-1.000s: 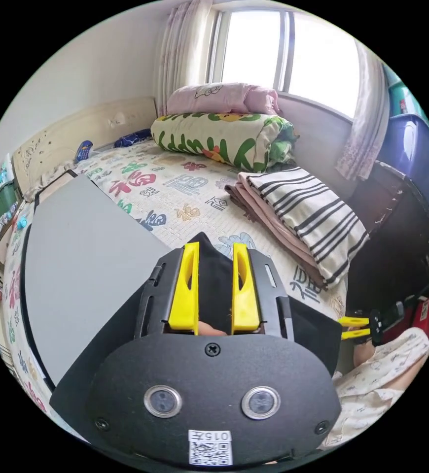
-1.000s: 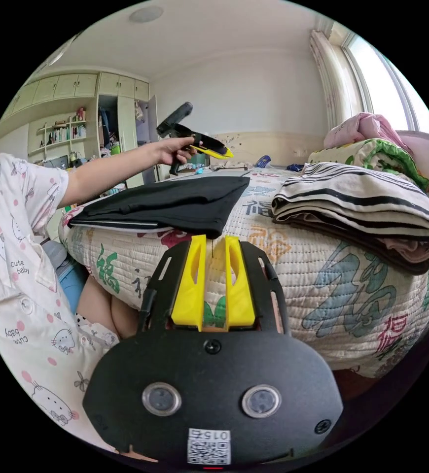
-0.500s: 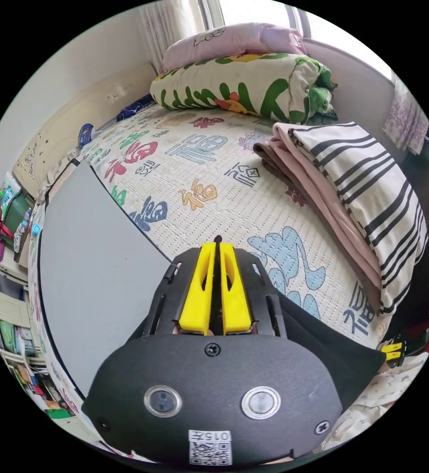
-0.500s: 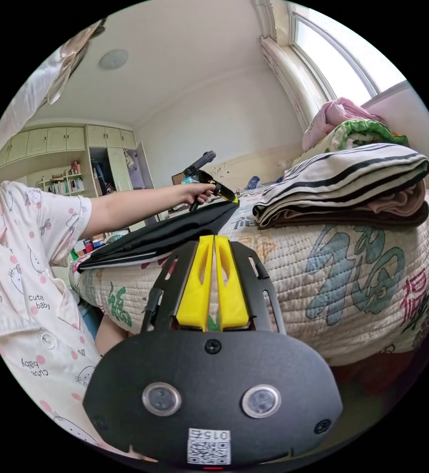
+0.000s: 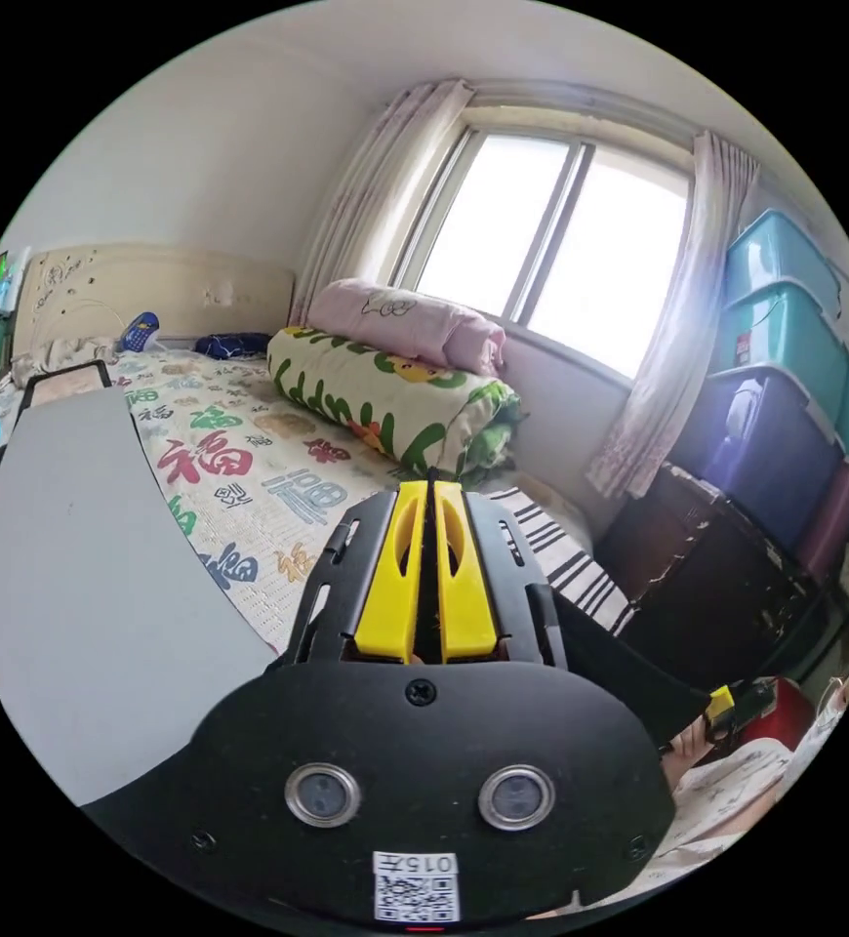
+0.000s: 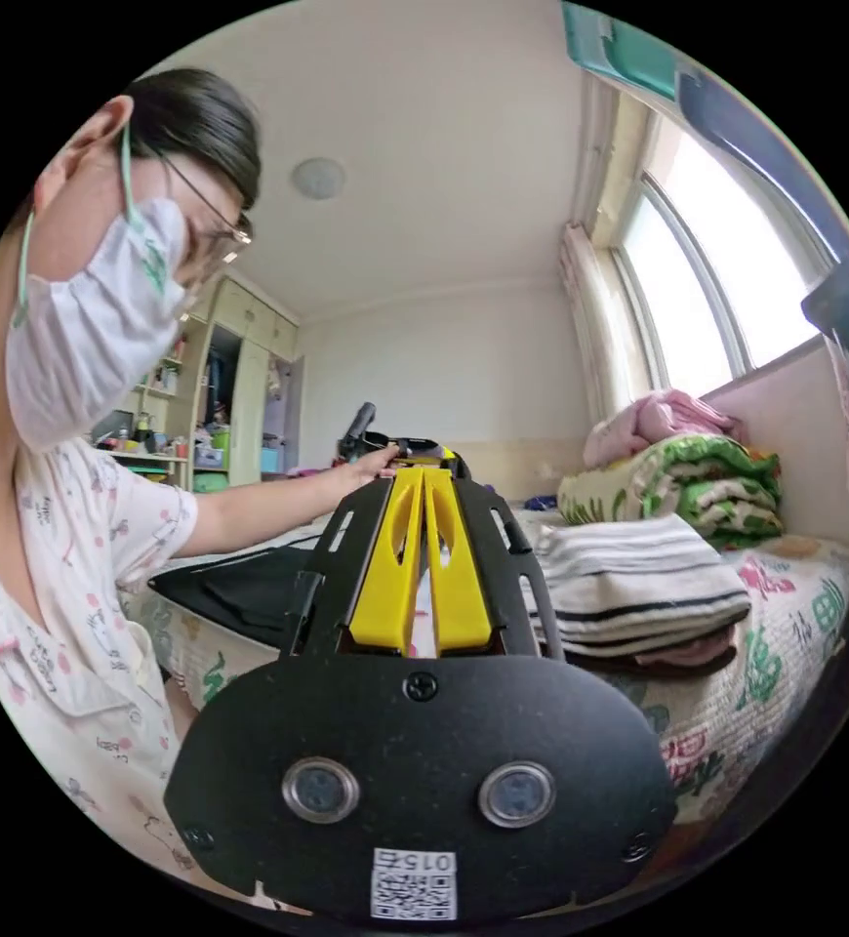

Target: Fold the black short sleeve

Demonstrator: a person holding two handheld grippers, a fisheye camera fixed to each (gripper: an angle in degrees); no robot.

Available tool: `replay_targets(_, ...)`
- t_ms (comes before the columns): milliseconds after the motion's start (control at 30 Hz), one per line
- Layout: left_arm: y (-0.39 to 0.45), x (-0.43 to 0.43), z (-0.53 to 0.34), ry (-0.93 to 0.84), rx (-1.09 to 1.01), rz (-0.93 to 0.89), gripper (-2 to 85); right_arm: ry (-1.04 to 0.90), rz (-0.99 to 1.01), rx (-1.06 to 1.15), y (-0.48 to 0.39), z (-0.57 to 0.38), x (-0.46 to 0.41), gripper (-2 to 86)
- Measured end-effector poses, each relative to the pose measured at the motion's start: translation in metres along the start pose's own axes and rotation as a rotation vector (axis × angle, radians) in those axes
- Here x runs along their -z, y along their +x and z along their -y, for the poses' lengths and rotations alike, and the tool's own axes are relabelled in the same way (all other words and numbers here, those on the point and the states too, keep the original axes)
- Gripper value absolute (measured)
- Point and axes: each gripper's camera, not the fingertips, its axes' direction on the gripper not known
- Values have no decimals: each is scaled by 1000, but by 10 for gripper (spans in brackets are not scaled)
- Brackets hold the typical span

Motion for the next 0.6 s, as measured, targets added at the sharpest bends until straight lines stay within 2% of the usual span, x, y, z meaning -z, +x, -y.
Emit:
replay_targets(133,-67,133,-2,84,58,-10,4,13,320,47,-38,22,-34,-9)
replay_targets(267,-134,253,-32,61,61,130,4,-97,628,60,-93,19,-97,-8)
replay_targets(467,-248,359,-106,-35,157,317,5,-355,830,85,-167,-4,-171,-8)
replay_targets(600,-296,374,-139,-126,217,424,6,-458,821,125,-186,-7,-187,-7)
